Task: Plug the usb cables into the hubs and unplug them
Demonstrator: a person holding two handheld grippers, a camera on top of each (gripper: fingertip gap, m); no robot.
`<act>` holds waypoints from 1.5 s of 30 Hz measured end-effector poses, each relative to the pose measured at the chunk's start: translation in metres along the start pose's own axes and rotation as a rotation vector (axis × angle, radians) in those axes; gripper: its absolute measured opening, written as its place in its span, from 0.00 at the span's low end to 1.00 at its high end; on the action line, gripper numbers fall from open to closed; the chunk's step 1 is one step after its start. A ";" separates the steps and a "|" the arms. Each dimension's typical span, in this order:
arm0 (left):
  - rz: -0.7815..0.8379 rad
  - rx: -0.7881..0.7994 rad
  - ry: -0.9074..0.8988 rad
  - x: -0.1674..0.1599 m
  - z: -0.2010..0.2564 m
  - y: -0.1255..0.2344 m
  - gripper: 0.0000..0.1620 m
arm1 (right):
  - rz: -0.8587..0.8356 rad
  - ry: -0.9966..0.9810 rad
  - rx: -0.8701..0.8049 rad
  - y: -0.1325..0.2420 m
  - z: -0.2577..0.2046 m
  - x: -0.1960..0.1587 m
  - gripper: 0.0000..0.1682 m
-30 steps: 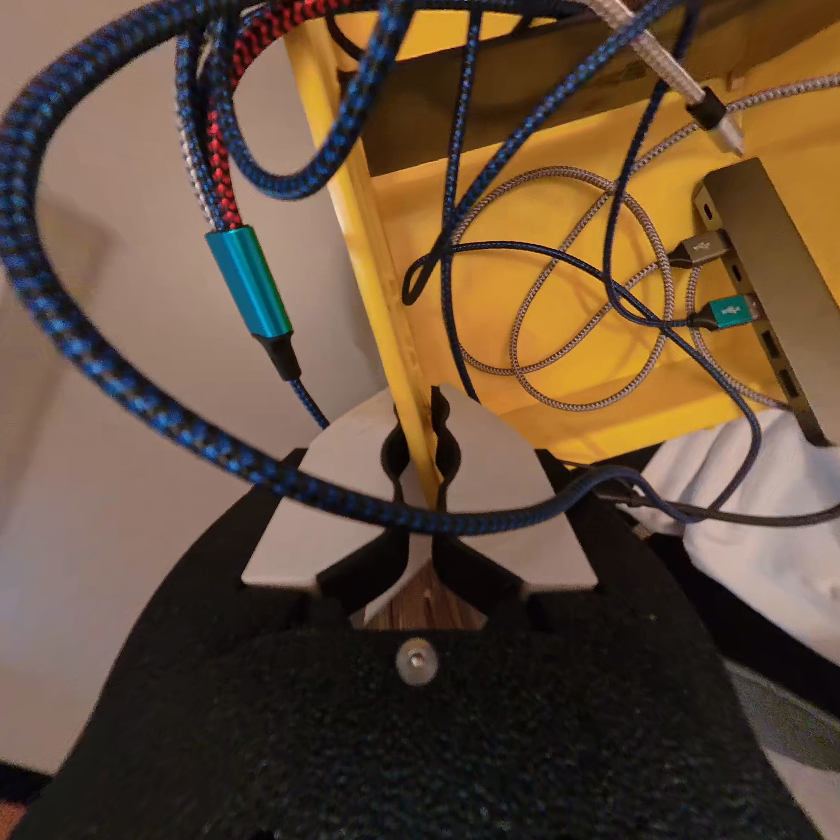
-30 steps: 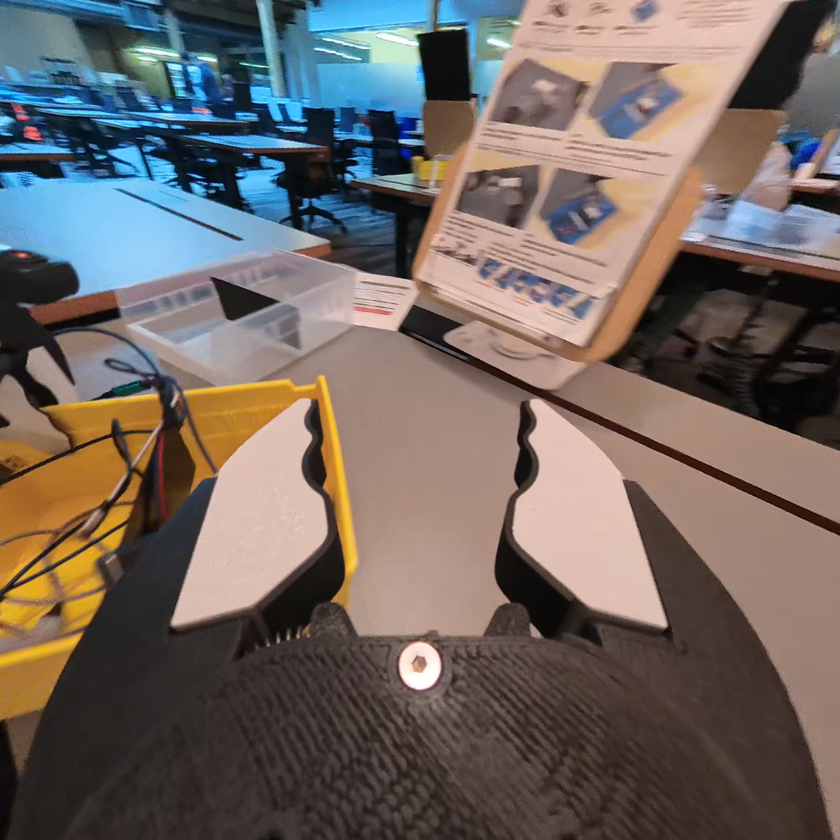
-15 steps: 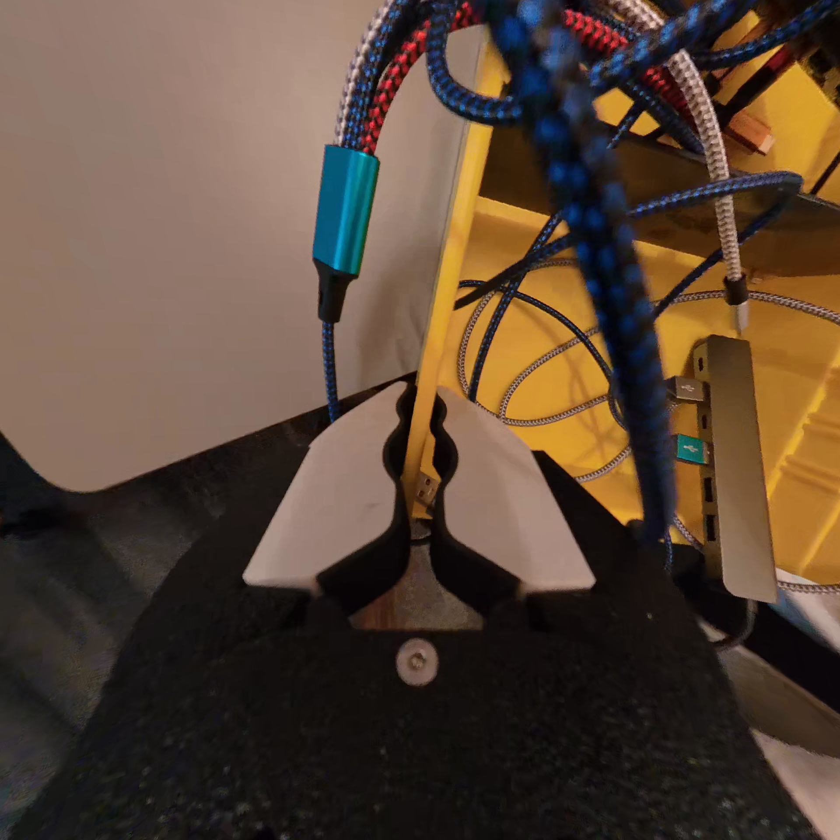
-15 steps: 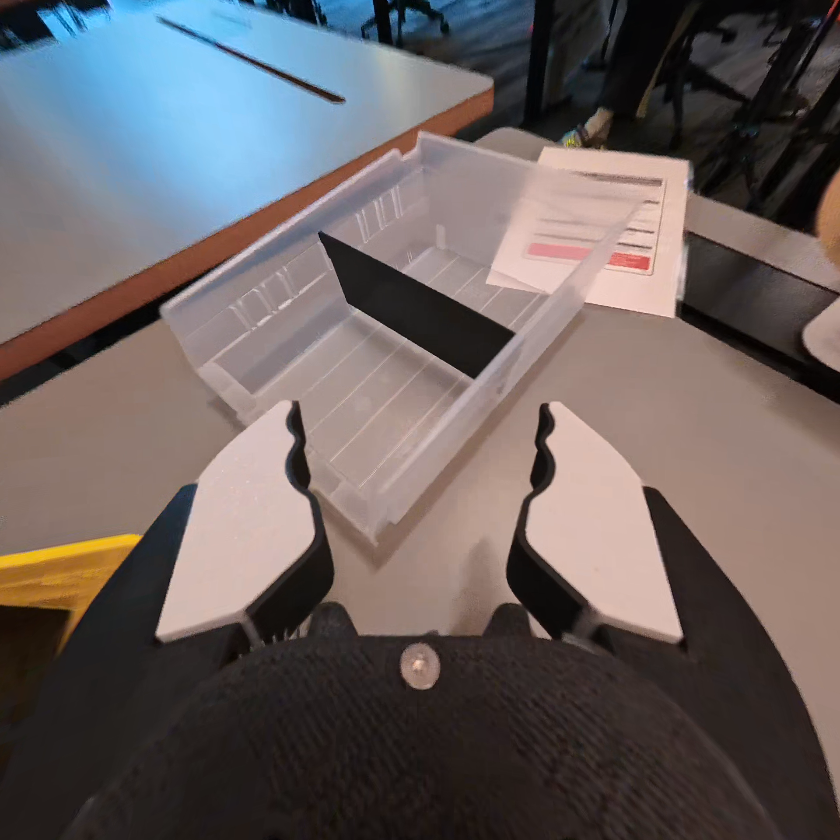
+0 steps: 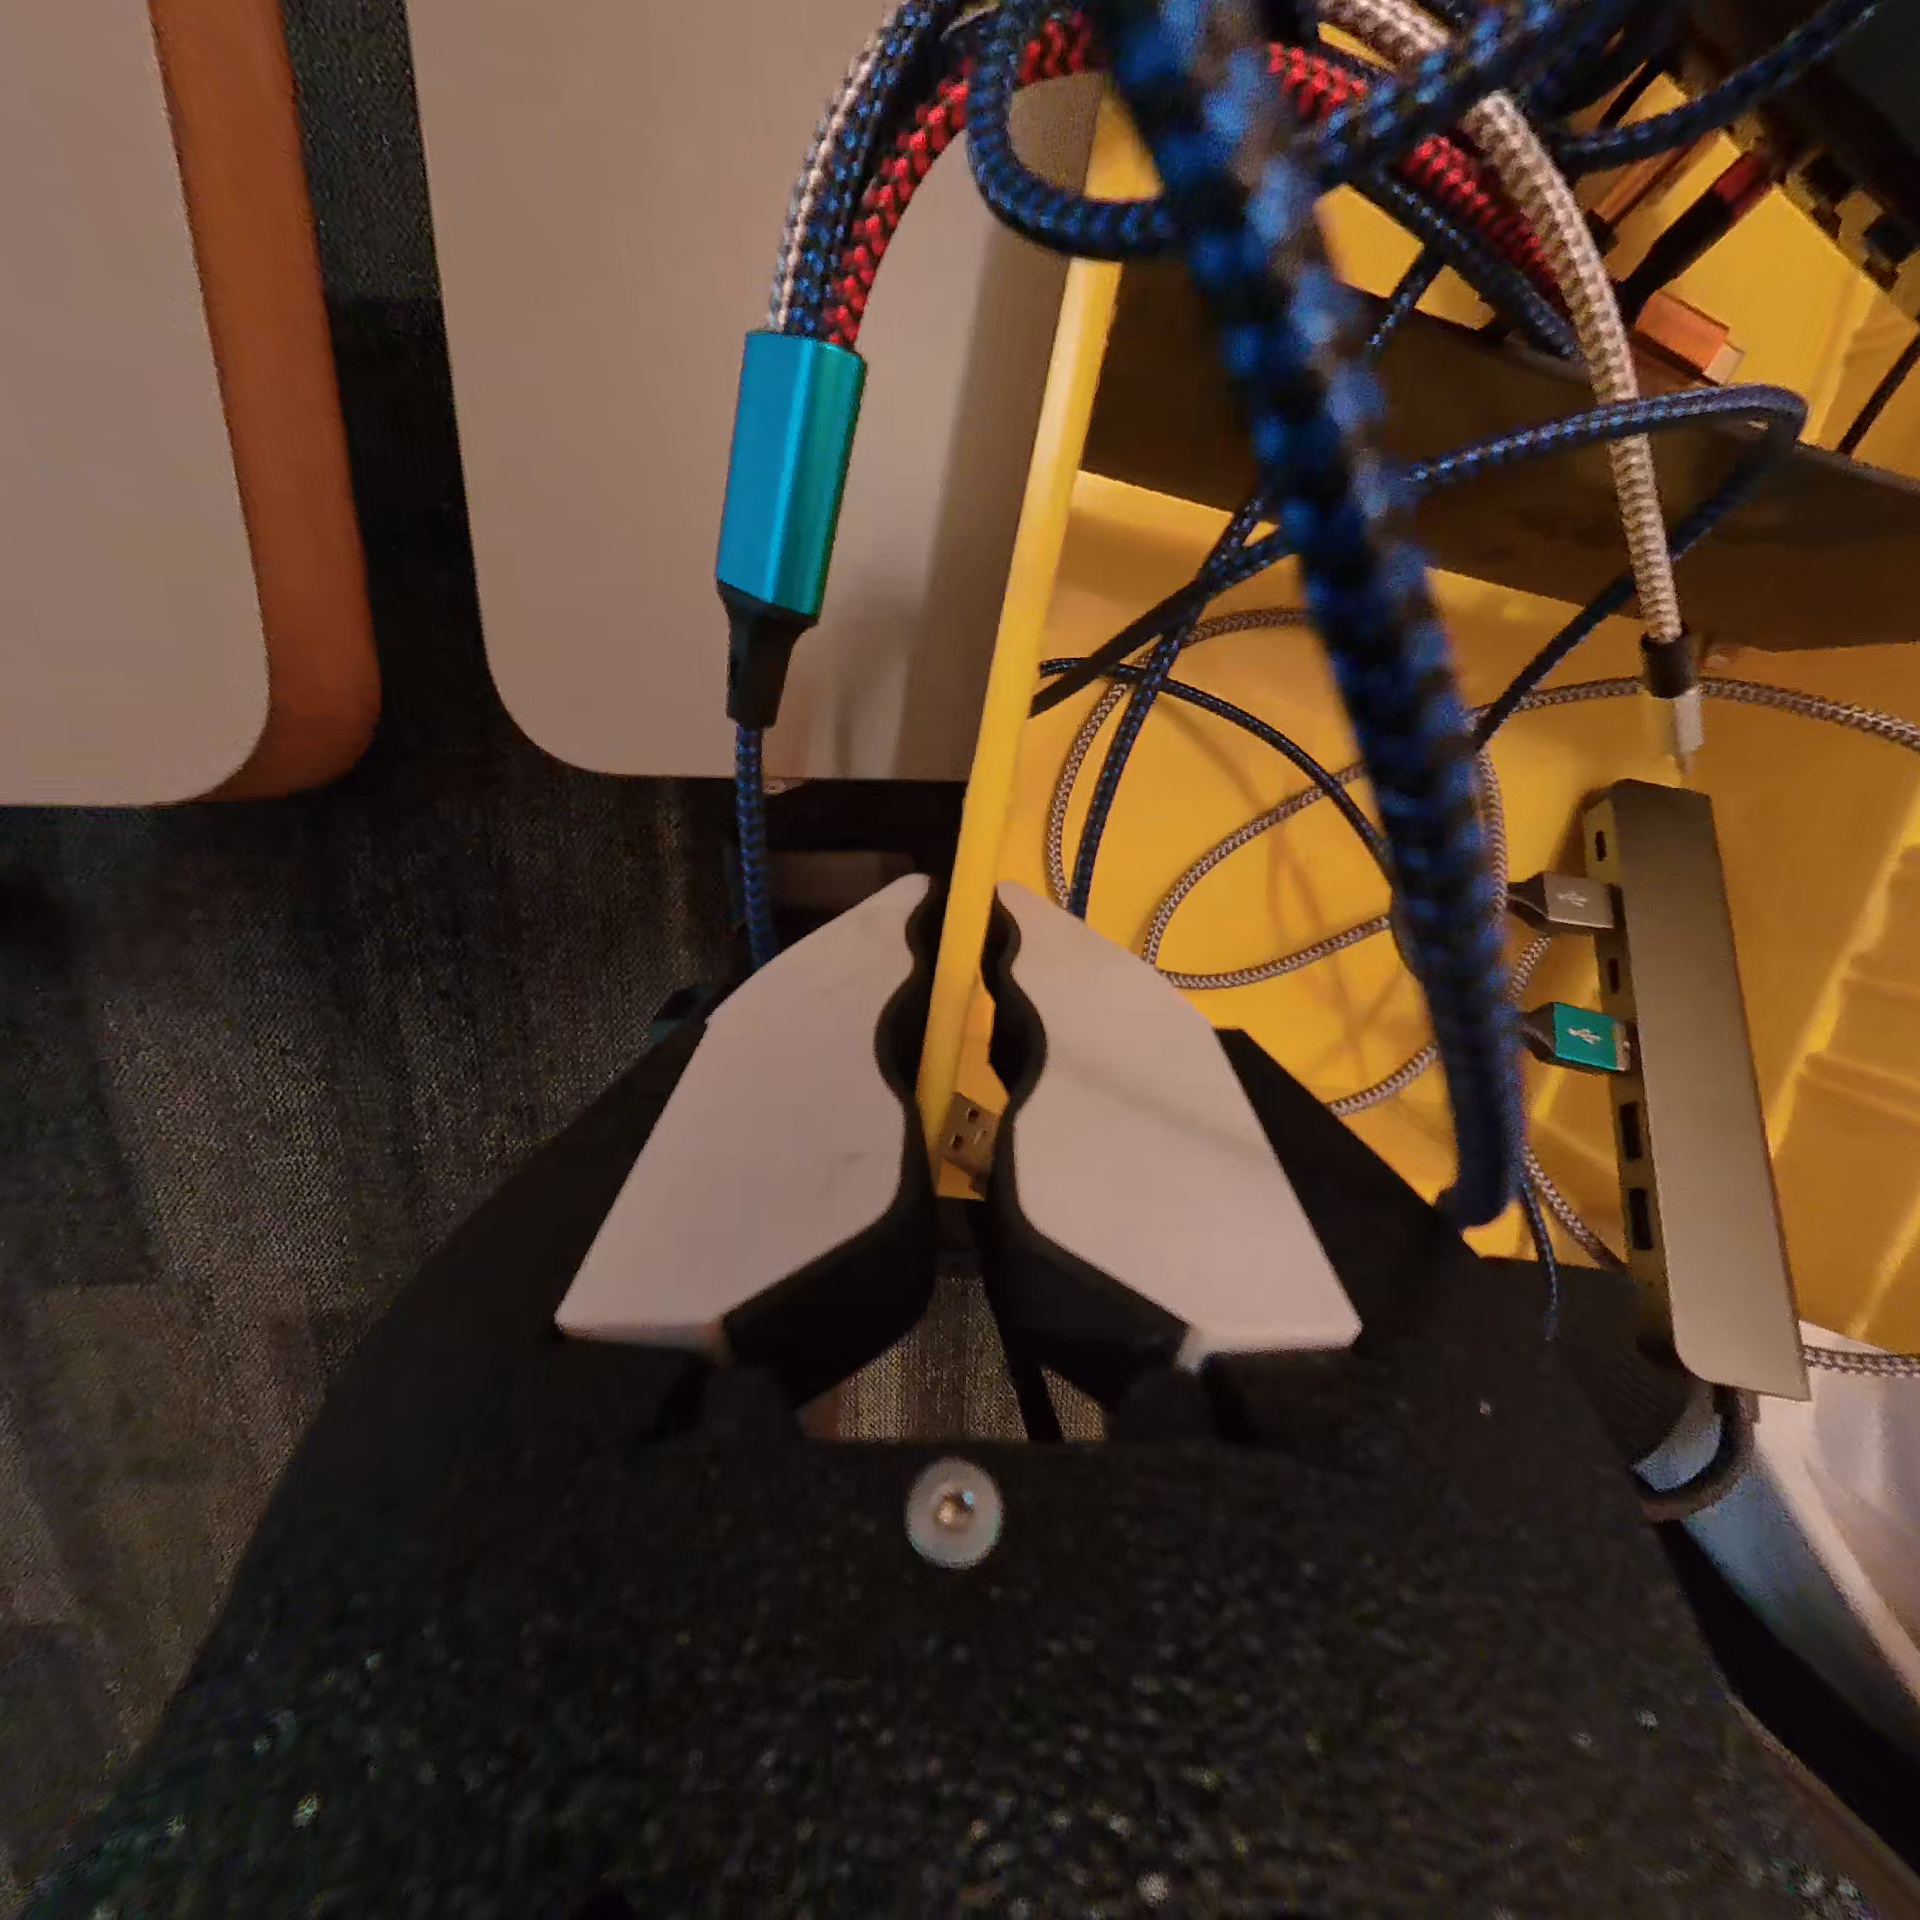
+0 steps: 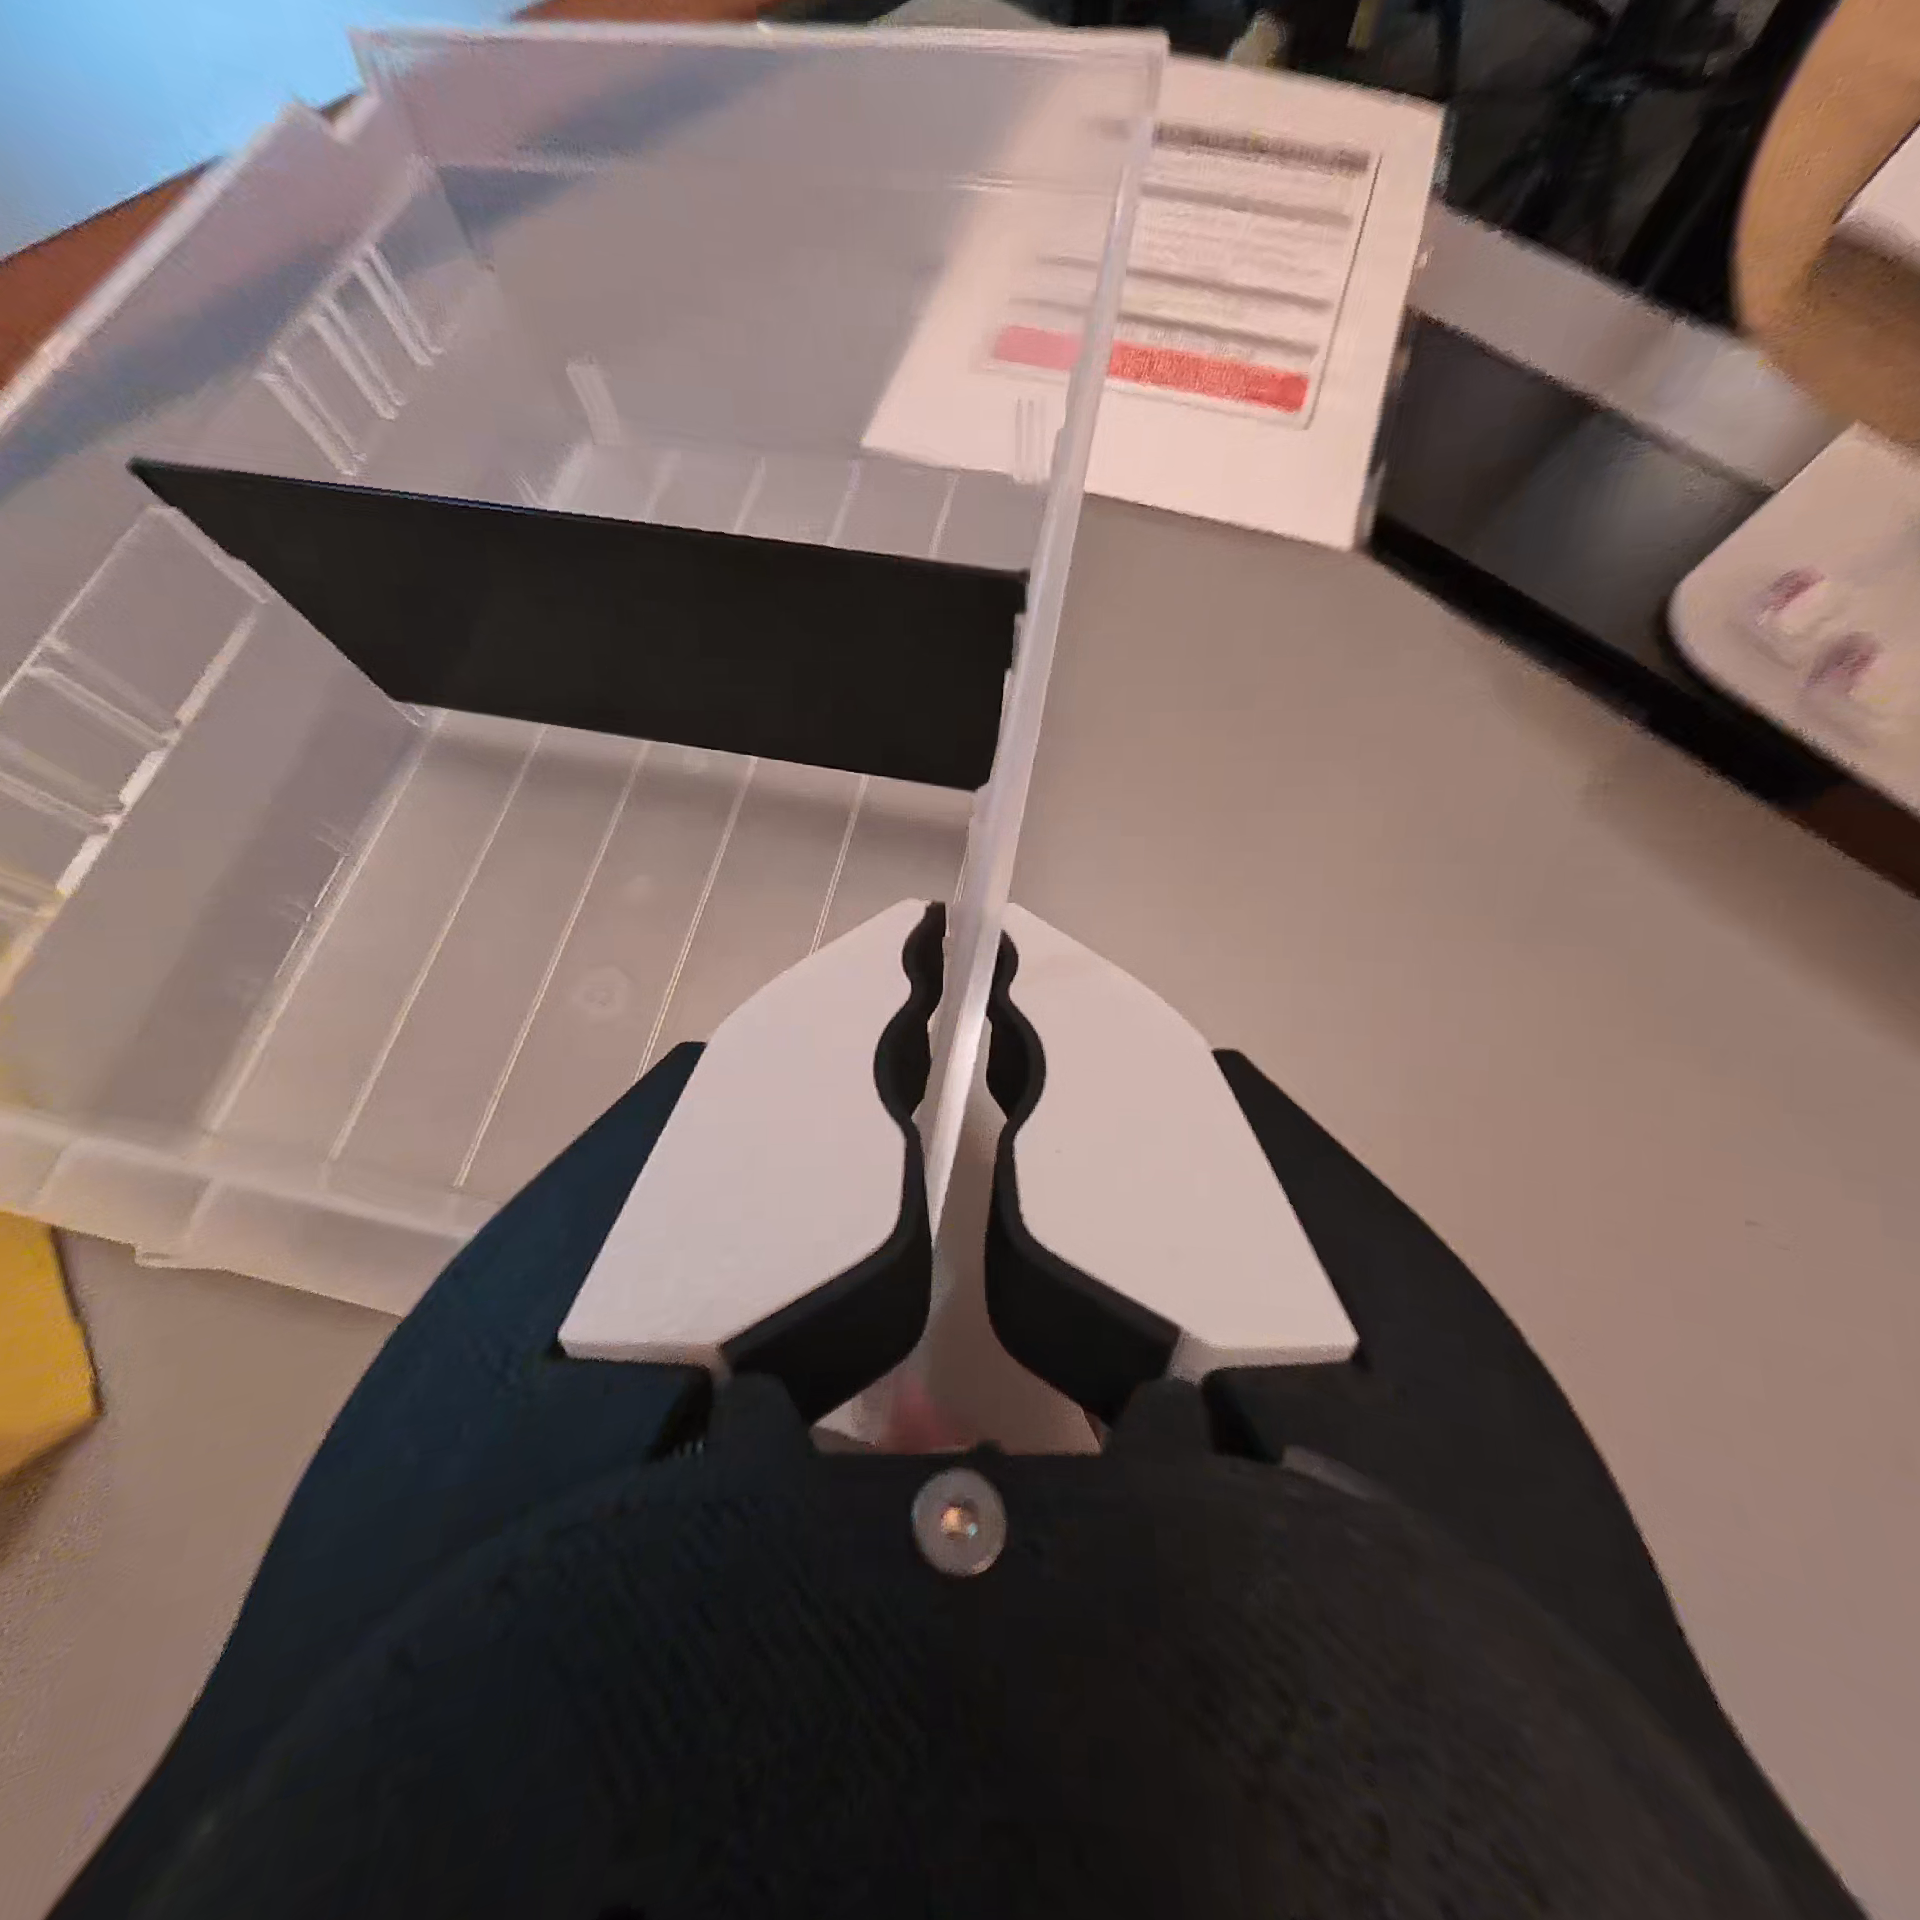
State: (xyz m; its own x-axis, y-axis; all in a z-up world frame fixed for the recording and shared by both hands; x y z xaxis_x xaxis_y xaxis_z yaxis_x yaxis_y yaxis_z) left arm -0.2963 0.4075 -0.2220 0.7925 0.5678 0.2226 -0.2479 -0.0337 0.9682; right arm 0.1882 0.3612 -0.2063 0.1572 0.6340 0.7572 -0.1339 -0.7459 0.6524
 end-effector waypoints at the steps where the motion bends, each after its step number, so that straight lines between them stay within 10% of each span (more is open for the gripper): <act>1: 0.004 -0.002 -0.001 0.003 -0.003 0.000 0.03 | 0.023 0.040 -0.015 0.012 0.003 0.002 0.03; 8: 0.153 -0.146 0.033 0.051 0.002 -0.012 0.03 | 0.214 0.157 -0.239 0.138 0.068 -0.016 0.04; 15: 0.329 -0.144 0.112 0.133 0.013 -0.034 0.04 | 0.363 -0.152 -0.224 0.259 0.173 -0.092 0.04; 23: 0.527 -0.210 0.221 0.234 0.046 -0.061 0.05 | 0.315 -0.254 -0.566 0.358 0.301 -0.197 0.03; 34: 0.521 -0.159 0.259 0.323 0.088 -0.086 0.05 | 0.158 -0.491 -0.672 0.384 0.417 -0.293 0.04; 42: 0.415 -0.256 0.106 0.325 0.112 -0.060 0.30 | 0.167 -0.483 -0.623 0.375 0.424 -0.305 0.07; 45: 0.258 -0.168 -0.058 0.311 0.112 -0.044 0.32 | 0.196 -0.493 -0.634 0.382 0.418 -0.302 0.23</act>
Point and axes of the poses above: each gripper's, where its closed fingertips meet, y back along the fingers, x out of its top, z = x × y across the jaws, the point moved 1 cm from there along y, back along the fingers, and after that the axes turned 5 degrees about -z, right-handed, at the moved point
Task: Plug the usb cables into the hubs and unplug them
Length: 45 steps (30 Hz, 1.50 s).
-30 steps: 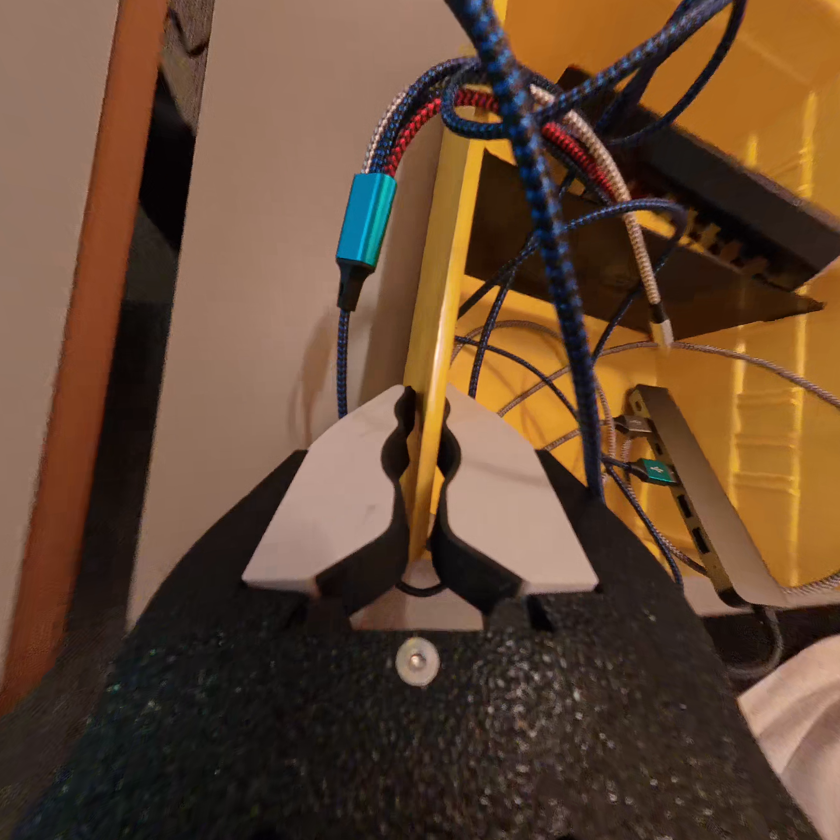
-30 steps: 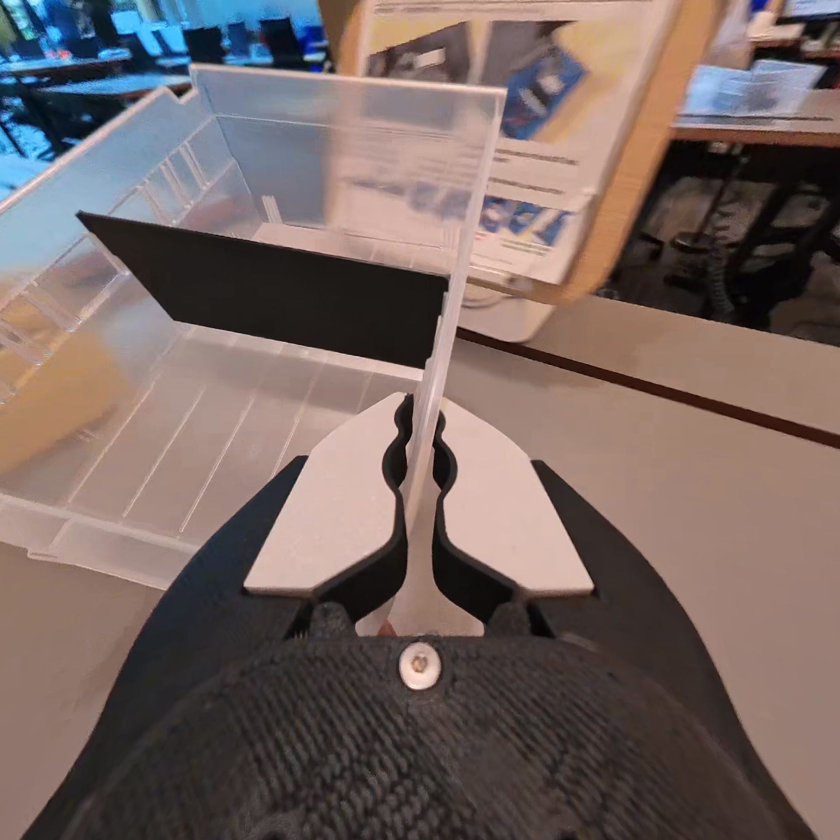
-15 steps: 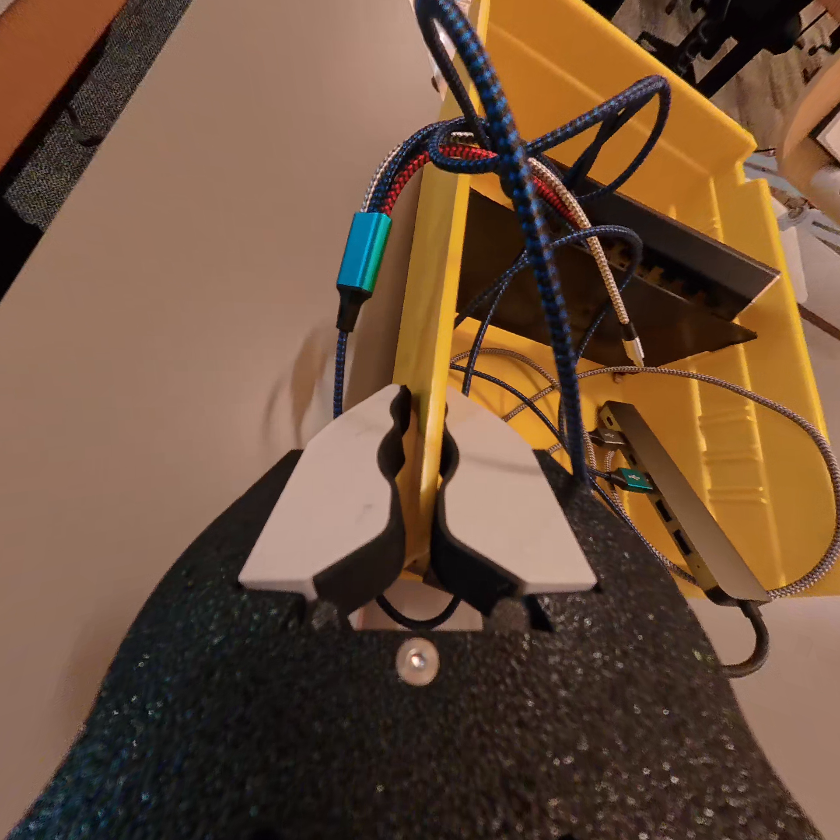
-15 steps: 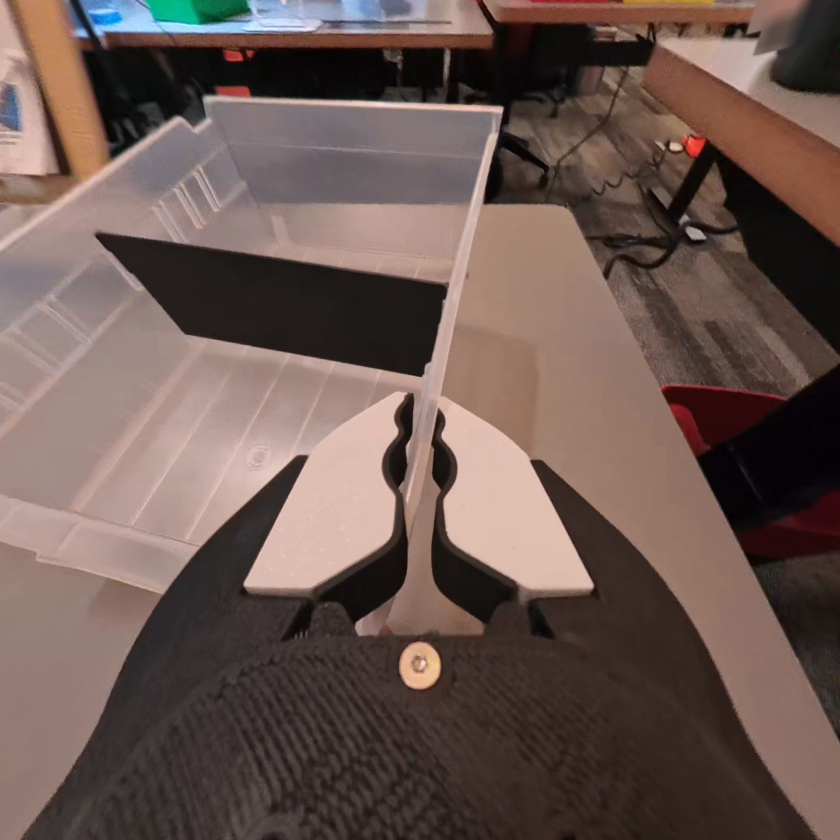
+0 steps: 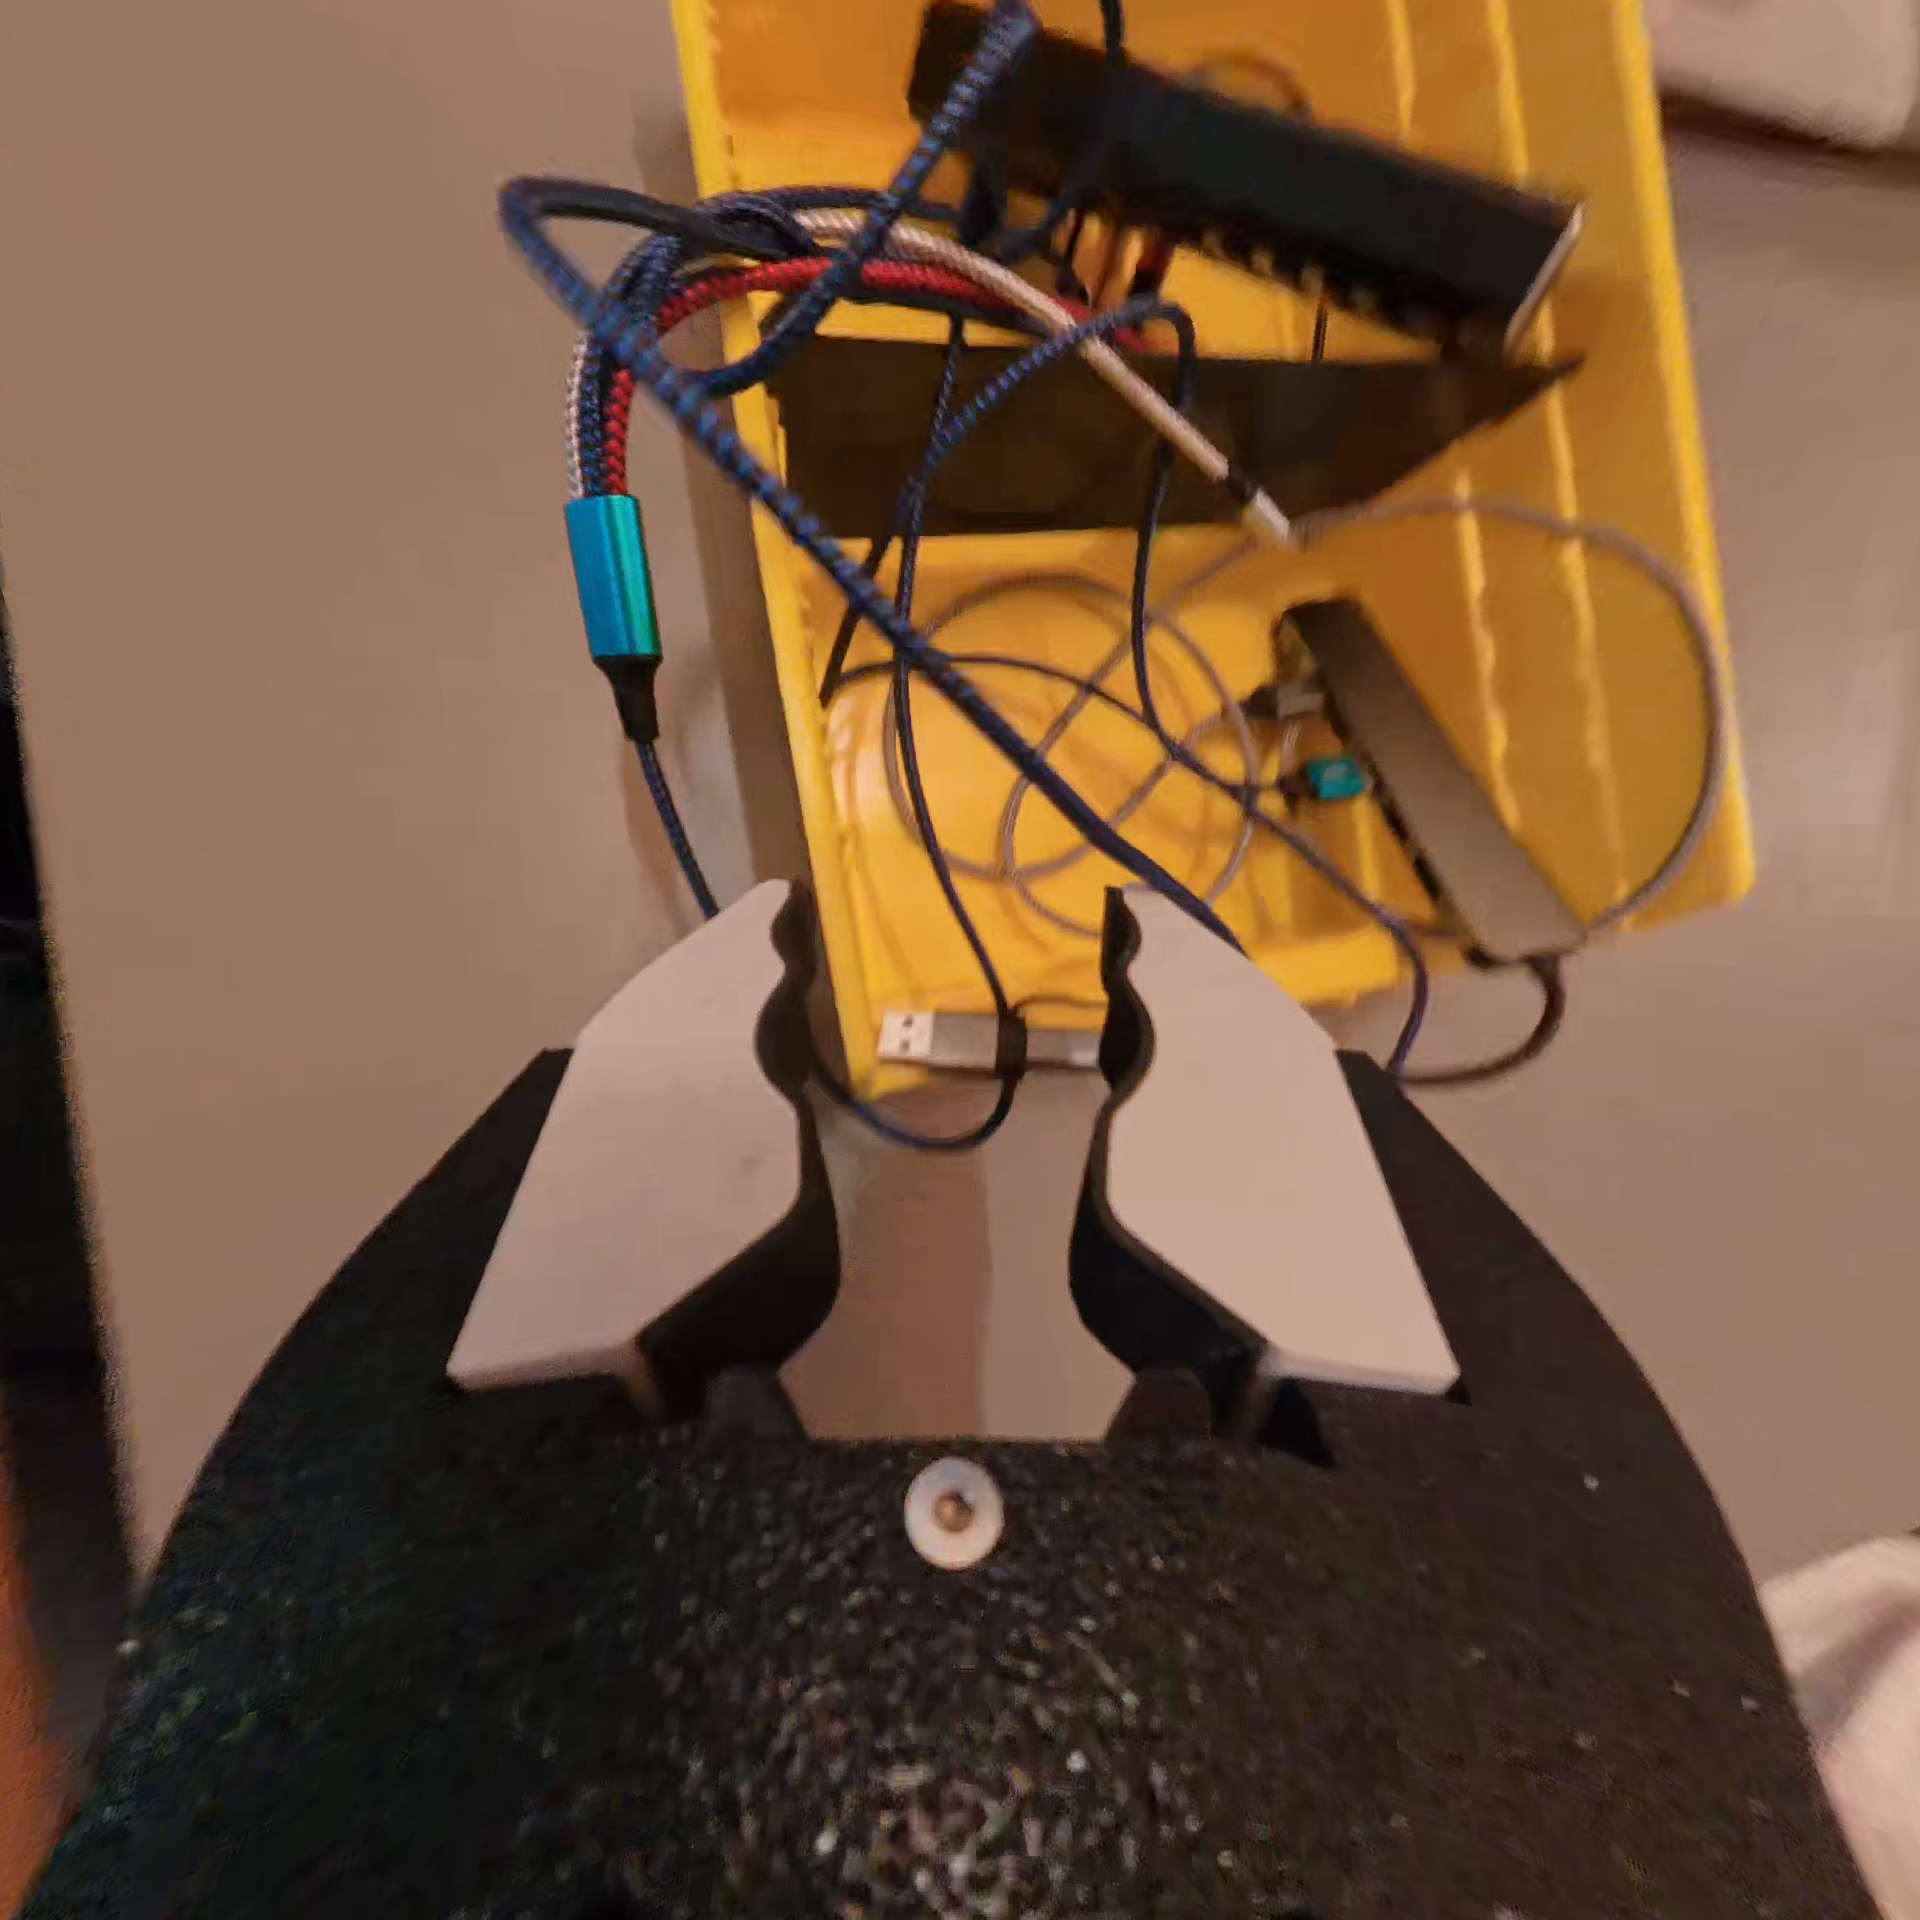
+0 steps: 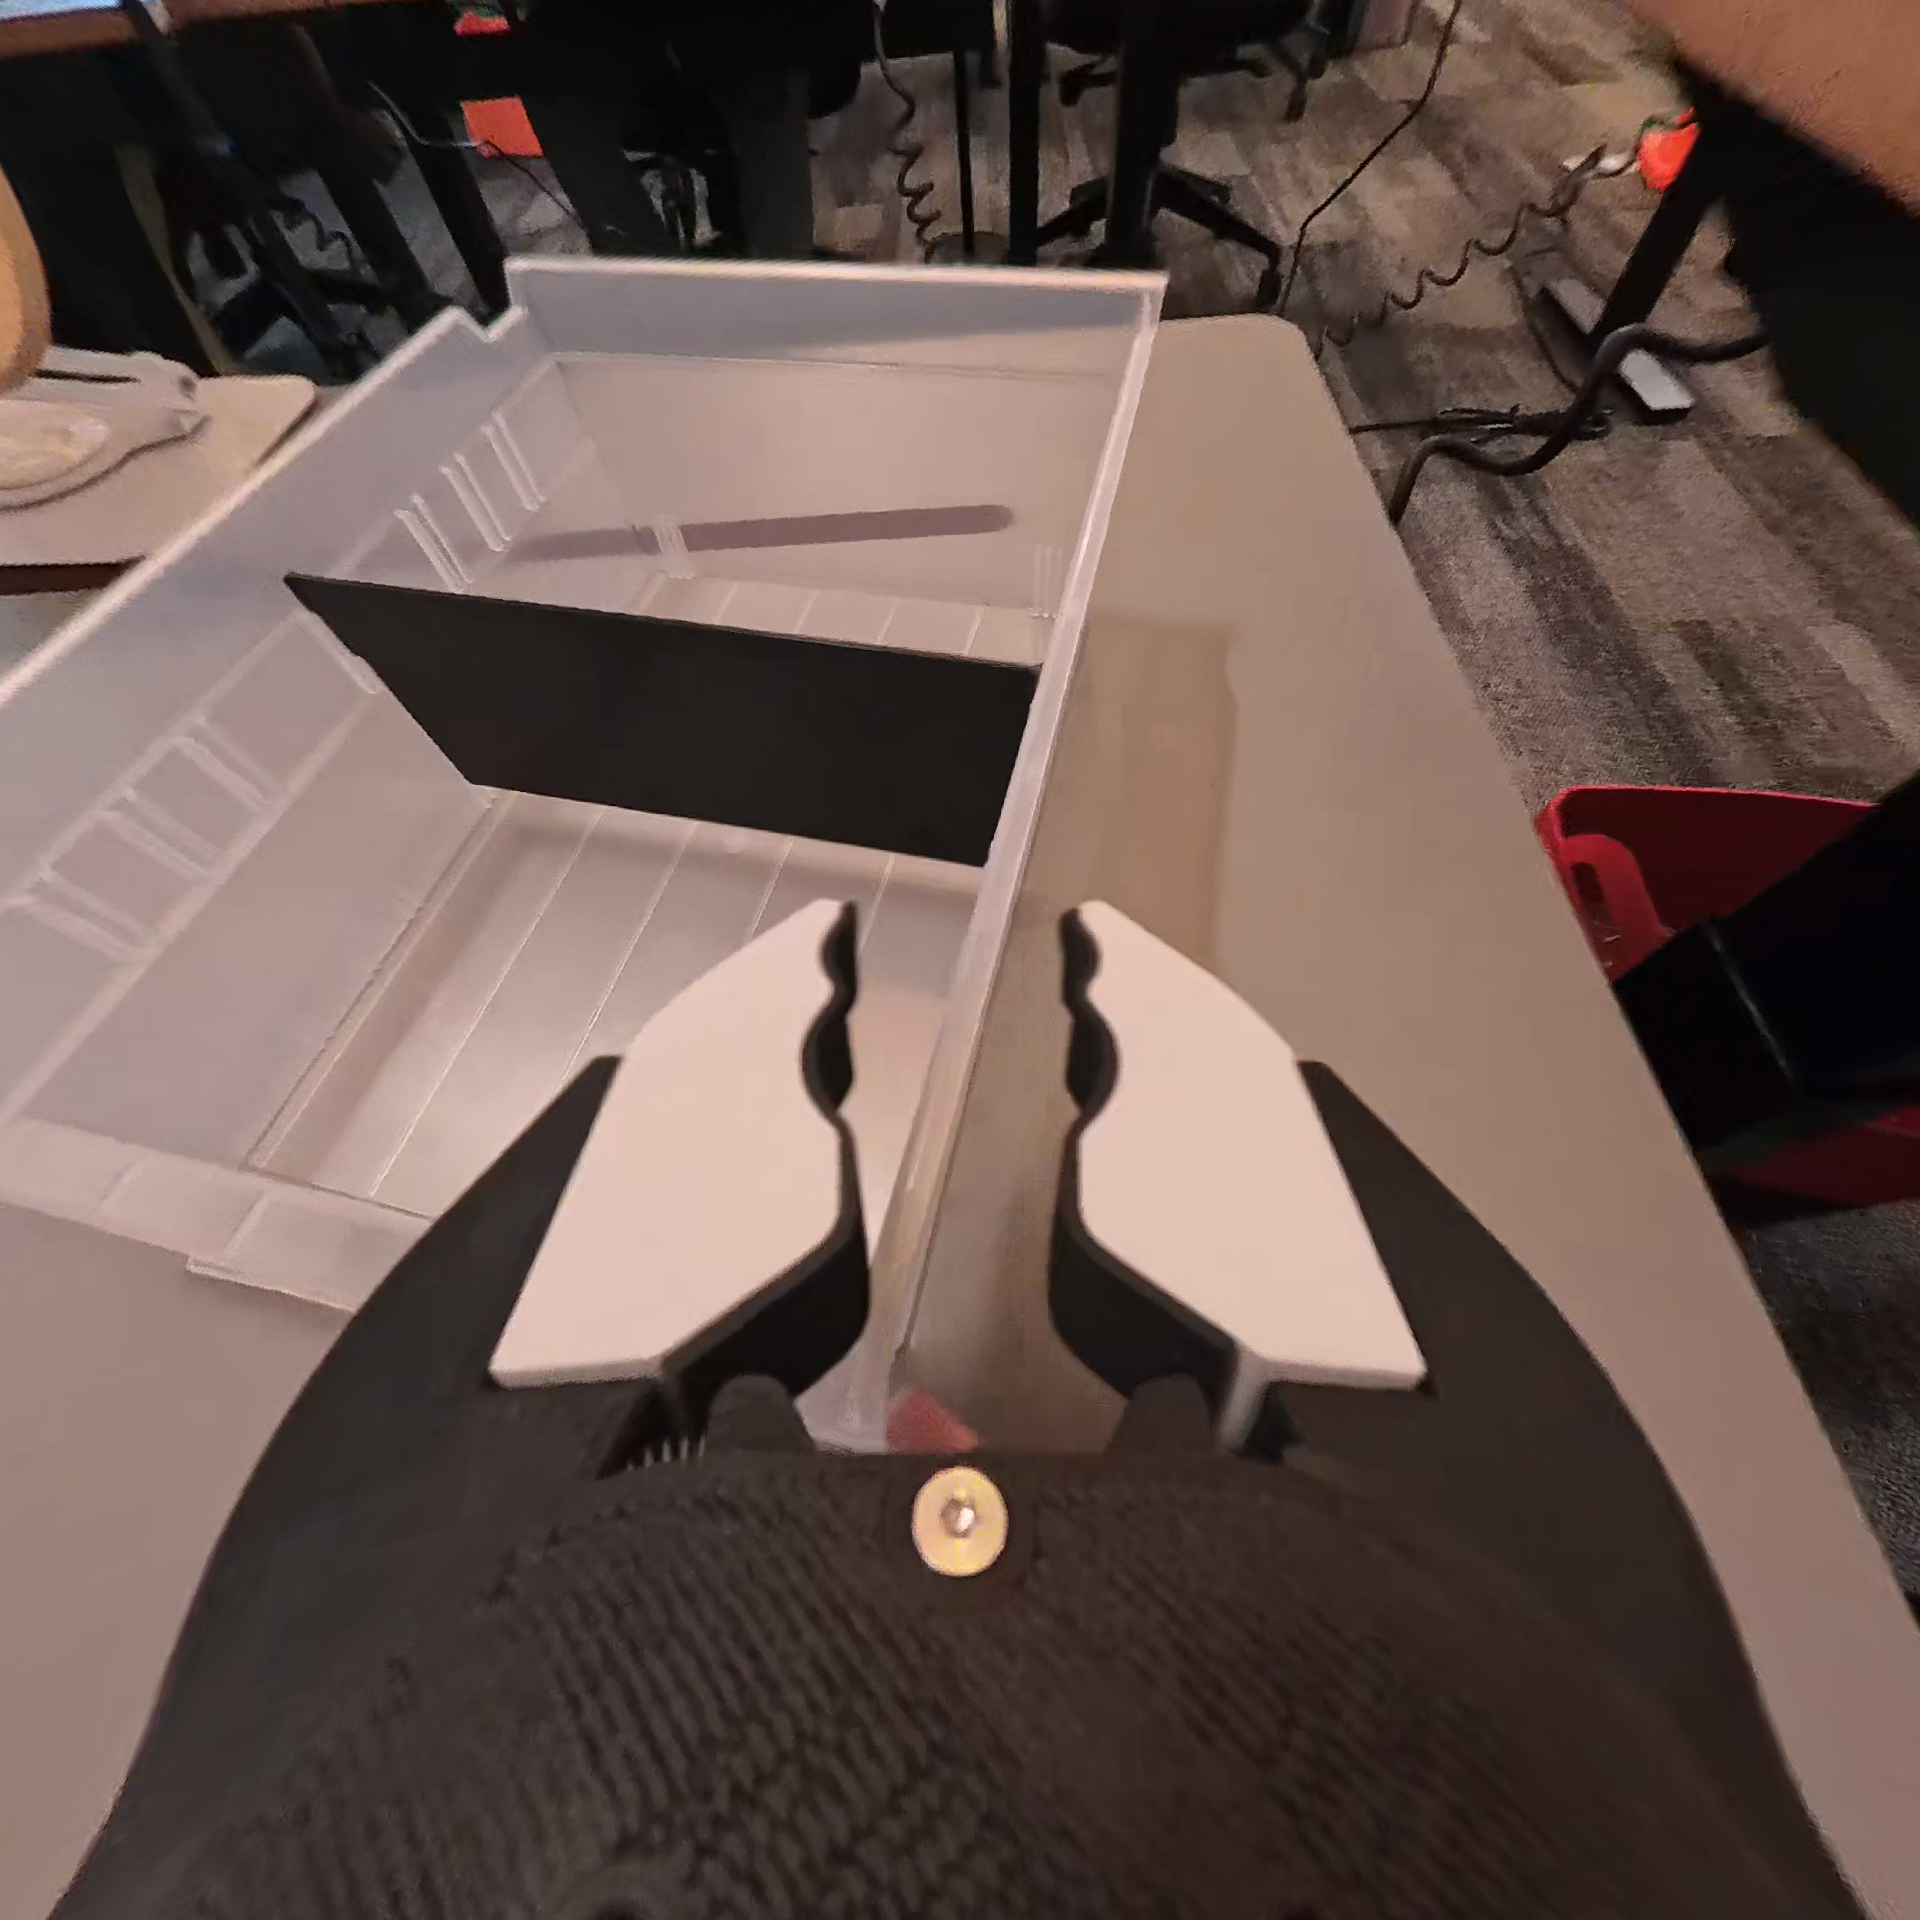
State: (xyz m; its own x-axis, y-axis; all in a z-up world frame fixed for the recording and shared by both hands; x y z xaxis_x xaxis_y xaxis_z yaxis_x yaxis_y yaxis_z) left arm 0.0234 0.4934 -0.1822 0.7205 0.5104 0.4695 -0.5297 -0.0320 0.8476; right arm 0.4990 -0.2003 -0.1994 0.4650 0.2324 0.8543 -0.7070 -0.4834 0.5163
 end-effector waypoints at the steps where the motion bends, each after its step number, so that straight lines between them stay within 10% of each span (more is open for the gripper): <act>1: -0.052 0.031 -0.054 -0.003 -0.001 0.007 0.33 | 0.023 0.007 -0.029 0.007 0.001 0.004 0.28; 10: -0.392 0.463 -0.362 -0.013 -0.017 0.072 0.41 | 0.226 0.183 0.089 0.078 -0.108 0.046 0.59; 19: -0.336 -0.054 -0.446 0.003 0.130 0.019 0.39 | 0.201 0.340 0.462 0.077 -0.260 0.033 0.55; 45: -0.584 -0.125 -0.208 -0.007 0.131 -0.061 0.33 | 0.216 0.299 0.495 0.090 -0.249 0.031 0.50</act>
State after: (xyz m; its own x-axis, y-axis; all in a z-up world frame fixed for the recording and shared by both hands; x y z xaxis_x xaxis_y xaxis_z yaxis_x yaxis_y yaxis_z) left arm 0.1097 0.3790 -0.2048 0.9718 0.2356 -0.0128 -0.0622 0.3083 0.9493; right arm 0.3171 -0.0268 -0.1109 0.1190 0.2778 0.9532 -0.4041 -0.8634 0.3021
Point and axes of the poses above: each gripper's, where its closed fingertips meet, y back along the fingers, x out of its top, z = x × y across the jaws, the point moved 1 cm from there along y, back along the fingers, and after that the axes turned 5 degrees about -z, right-handed, at the moved point
